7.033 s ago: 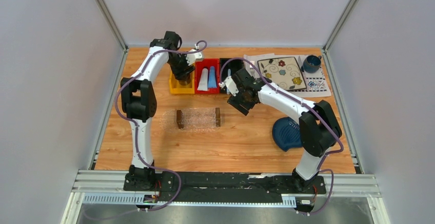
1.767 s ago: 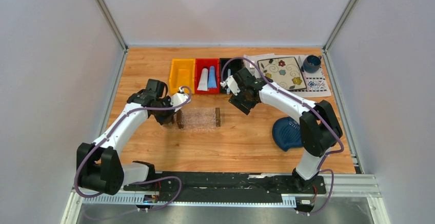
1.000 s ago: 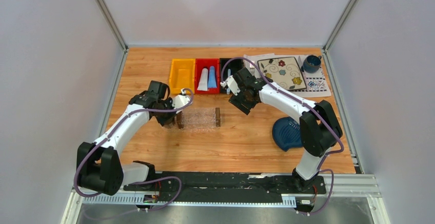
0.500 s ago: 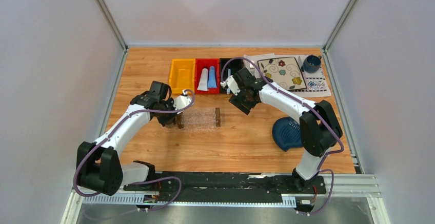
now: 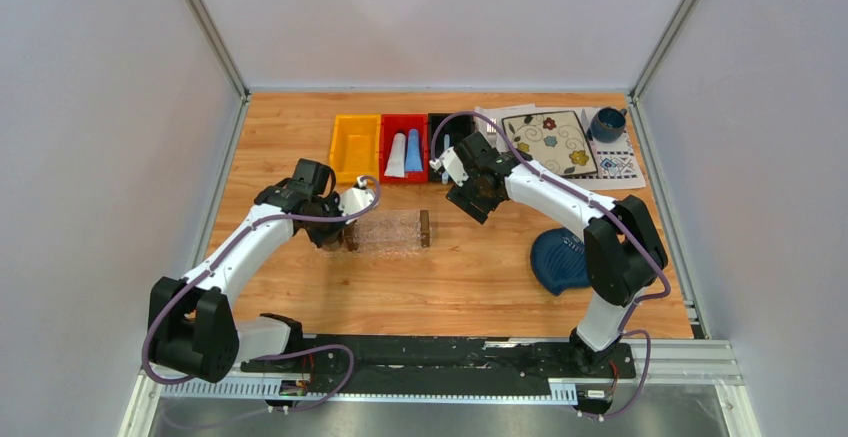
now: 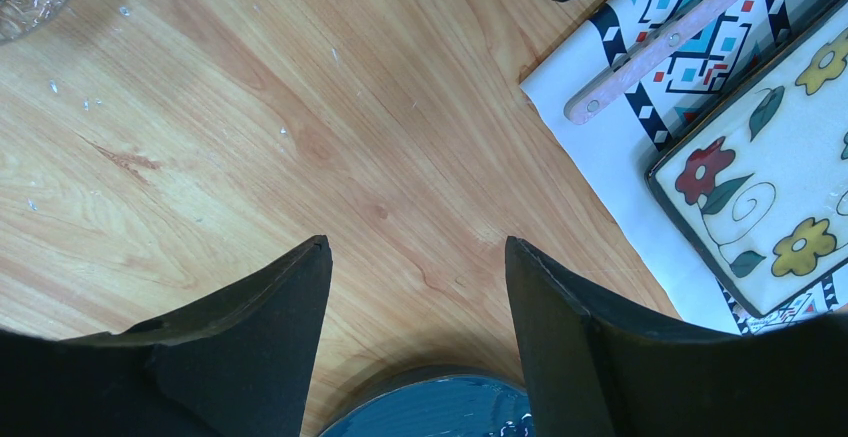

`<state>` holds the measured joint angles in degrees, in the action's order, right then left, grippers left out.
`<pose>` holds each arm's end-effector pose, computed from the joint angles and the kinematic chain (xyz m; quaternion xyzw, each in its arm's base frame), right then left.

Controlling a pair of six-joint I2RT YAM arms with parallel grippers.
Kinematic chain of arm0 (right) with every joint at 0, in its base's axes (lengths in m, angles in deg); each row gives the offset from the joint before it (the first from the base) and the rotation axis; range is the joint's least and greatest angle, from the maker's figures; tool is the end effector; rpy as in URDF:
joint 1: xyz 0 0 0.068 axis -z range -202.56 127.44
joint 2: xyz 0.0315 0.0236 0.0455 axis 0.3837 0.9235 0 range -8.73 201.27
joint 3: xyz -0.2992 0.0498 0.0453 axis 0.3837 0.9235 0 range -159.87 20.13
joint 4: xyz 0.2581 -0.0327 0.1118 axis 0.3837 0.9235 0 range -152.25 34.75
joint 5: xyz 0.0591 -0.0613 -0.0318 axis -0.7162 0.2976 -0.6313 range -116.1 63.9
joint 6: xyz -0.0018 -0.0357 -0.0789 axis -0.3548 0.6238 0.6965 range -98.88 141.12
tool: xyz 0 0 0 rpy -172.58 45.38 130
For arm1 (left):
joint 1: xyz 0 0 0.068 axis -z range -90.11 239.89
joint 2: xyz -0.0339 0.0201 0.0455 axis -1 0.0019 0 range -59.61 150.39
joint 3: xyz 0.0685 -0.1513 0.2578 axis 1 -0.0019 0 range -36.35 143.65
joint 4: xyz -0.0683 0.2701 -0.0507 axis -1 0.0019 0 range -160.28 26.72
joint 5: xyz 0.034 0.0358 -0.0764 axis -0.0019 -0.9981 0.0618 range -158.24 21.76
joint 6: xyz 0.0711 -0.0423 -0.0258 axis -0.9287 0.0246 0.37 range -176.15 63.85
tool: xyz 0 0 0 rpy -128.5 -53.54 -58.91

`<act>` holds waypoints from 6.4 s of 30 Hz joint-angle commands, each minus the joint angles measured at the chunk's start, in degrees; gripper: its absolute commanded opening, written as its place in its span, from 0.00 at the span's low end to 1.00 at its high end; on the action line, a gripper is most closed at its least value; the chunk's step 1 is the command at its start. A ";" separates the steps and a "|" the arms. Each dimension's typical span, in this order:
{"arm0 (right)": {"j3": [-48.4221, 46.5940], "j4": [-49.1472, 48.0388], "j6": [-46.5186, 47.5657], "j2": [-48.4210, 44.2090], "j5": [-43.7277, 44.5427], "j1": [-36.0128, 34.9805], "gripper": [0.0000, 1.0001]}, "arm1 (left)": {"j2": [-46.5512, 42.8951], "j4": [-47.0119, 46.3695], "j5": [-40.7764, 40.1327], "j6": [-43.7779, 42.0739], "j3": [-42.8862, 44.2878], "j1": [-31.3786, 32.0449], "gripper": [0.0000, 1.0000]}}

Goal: Prepare toiletry sets of a toothbrush and toothpaste on the tray

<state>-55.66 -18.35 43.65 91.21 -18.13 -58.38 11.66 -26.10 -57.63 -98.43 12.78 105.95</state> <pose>0.3279 0.2235 0.2140 -0.4658 0.8616 -0.0458 0.1965 0.2411 -0.0841 0.2144 0.4916 0.8417 -0.0418 0.2195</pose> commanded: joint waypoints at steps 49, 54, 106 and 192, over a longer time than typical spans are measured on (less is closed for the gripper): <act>0.03 -0.57 0.33 -1.77 1.44 -0.75 0.68 | -5.78 4.42 -2.88 1.32 6.95 0.21 0.47; -0.24 -0.66 -0.11 -2.21 2.58 -0.75 0.69 | -8.94 3.28 -2.35 3.78 8.88 0.21 0.47; -31.70 -4.88 -25.86 12.73 7.07 1.01 0.60 | -23.01 -10.96 -6.13 18.29 7.04 0.21 0.52; -63.61 -3.29 -32.28 45.96 -5.86 -3.21 0.63 | -23.54 -17.55 -7.18 18.11 -0.52 0.21 0.52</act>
<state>-116.10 -22.22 12.76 136.22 -24.42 -61.17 -12.06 -41.14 -65.32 -80.46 12.69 106.03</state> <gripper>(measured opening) 0.629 0.524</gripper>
